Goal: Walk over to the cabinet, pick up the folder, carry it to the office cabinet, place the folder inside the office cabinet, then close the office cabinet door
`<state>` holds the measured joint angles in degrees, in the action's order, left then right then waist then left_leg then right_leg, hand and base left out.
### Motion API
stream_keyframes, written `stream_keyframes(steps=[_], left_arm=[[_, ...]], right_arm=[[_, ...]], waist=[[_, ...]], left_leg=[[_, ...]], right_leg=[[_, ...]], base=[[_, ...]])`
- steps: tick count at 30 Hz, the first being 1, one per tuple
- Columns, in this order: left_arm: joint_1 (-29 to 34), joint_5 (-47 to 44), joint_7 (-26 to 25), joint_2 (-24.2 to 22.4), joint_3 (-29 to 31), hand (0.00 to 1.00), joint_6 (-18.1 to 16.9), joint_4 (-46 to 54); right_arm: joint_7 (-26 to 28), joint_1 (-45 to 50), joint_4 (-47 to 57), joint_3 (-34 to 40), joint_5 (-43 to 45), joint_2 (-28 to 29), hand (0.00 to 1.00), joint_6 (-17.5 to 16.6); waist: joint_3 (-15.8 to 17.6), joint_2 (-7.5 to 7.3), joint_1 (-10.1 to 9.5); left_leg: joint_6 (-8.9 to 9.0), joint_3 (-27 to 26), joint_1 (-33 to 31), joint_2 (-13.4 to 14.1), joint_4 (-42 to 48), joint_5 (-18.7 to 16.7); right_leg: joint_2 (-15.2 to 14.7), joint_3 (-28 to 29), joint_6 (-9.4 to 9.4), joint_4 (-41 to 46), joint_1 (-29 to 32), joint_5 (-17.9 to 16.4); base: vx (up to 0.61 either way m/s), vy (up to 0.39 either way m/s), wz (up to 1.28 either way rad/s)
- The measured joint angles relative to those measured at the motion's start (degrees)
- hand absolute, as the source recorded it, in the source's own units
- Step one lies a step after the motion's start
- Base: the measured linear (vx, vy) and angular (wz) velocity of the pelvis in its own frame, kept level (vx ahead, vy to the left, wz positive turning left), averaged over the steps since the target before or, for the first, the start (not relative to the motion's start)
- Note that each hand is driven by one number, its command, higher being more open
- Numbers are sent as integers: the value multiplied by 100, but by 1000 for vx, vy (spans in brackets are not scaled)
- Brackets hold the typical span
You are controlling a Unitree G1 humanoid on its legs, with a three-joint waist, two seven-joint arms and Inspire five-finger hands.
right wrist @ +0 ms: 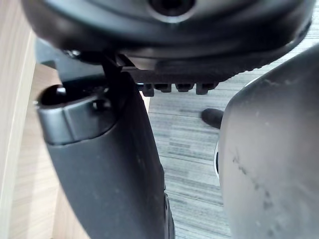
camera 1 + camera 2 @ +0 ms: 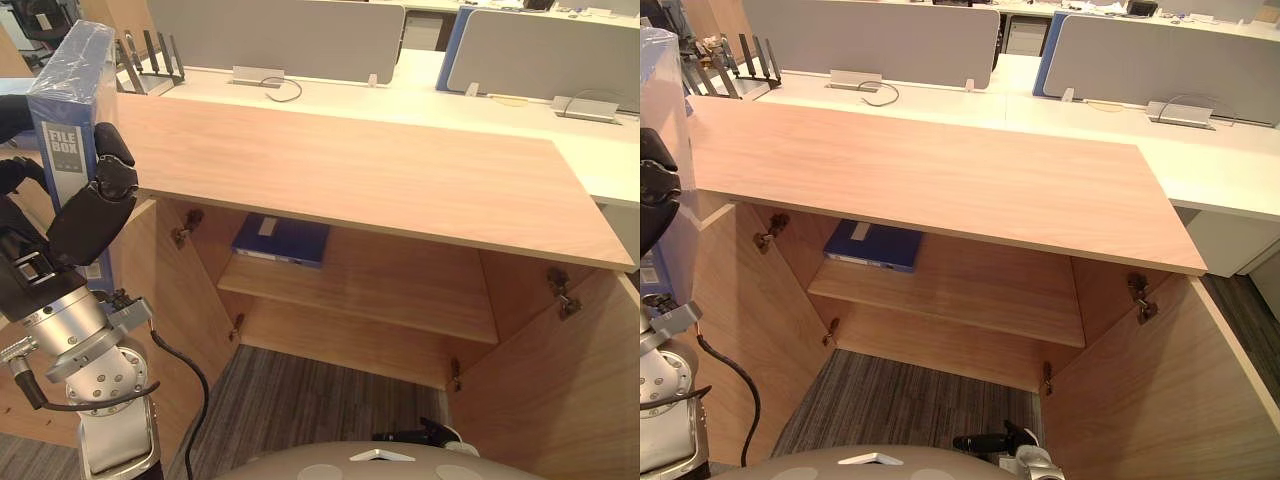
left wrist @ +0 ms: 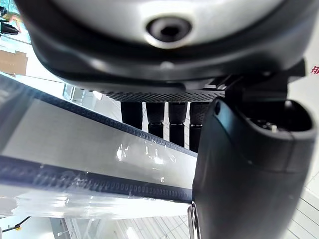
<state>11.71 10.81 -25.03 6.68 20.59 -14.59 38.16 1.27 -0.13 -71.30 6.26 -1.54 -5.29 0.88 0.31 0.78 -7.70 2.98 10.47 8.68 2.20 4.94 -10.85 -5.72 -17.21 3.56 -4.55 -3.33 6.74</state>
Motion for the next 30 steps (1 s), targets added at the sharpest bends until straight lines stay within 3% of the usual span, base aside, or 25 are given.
stream_keyframes(steps=[10,21,27,30], left_arm=[[-128,-398,22,3,-196,0,153,70],[-1010,-391,-129,118,-136,0,227,375],[-1210,-477,-183,178,-44,0,153,497],[-1208,-1075,-68,176,-50,0,32,498]], right_arm=[[14,4,-49,57,0,-39,100,8],[58,53,-106,239,-1,-159,100,19],[55,87,-106,269,0,-153,100,45],[56,93,-105,272,1,-139,100,72]], waist=[[-88,147,-2],[-238,408,-95],[-247,392,-142],[-244,358,-154]], left_leg=[[2,6,2,-2,13,1],[2,27,49,7,16,2],[-4,28,85,21,6,0],[-9,28,85,22,7,3]], right_leg=[[0,-5,-1,1,-14,0],[6,-31,-11,1,-74,-9],[11,-60,-20,1,-120,-17],[11,-66,-18,1,-128,-14]], base=[[0,0,0],[0,0,1],[-6,5,1],[0,0,0]])
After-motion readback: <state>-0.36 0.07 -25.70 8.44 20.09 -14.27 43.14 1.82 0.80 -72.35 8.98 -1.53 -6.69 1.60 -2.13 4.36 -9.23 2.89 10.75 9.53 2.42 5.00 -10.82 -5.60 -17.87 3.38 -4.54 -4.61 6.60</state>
